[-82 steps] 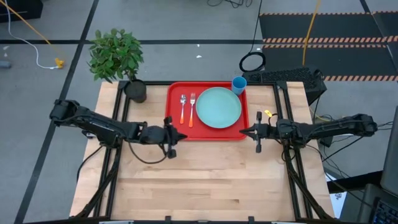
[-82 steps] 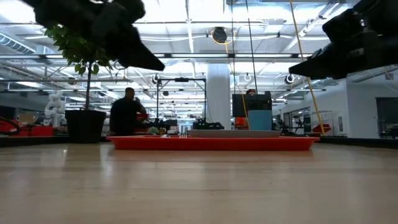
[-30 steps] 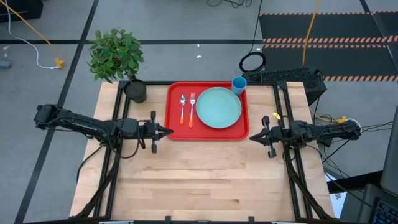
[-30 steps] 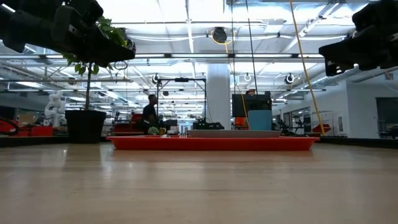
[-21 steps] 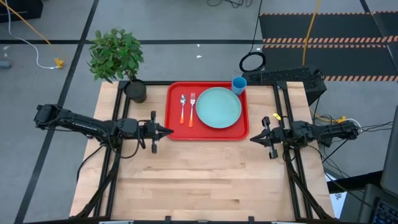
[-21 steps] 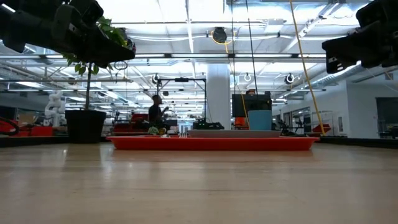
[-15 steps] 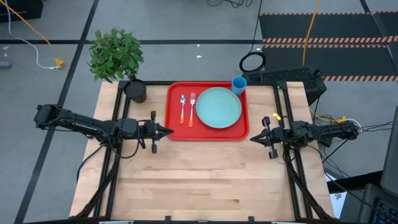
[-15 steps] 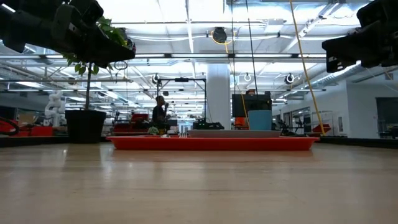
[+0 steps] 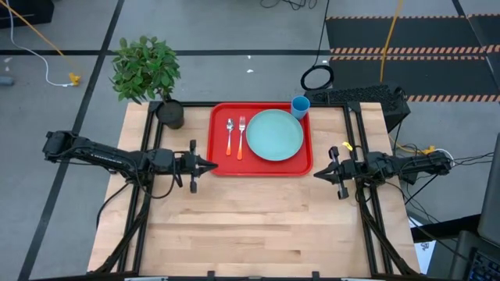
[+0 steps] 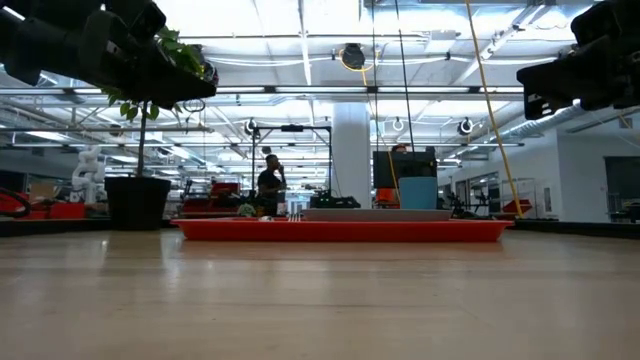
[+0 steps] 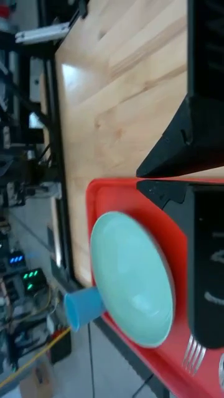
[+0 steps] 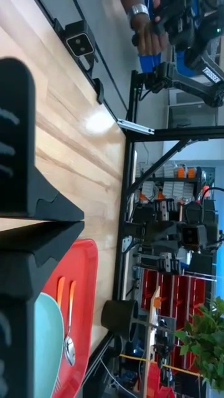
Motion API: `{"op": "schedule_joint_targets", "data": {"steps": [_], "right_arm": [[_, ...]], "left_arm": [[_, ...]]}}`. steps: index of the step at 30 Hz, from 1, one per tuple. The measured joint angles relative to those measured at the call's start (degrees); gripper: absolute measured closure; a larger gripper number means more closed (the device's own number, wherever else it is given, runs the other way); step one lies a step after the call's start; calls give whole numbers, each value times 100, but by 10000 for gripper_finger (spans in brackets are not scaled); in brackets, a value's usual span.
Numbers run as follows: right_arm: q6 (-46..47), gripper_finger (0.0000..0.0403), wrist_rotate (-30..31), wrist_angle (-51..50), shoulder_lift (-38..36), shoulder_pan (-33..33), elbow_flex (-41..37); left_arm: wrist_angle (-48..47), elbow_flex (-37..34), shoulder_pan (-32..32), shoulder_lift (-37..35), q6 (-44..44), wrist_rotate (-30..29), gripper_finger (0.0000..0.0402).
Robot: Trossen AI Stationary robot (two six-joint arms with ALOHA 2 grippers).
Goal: Pick and place plate/cup/fork/spoon on tray
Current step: Return to Home Position
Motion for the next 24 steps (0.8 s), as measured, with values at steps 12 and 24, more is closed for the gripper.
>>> {"op": "schedule_joint_targets", "data": {"steps": [12, 24], "right_arm": [[7, 399, 27, 567, 1, 0, -2], [7, 399, 4, 609, 11, 0, -2]], "left_arm": [[590, -776, 14, 0, -68, 314, 380], [1356, -1473, -32, -154, -443, 723, 382]]}}
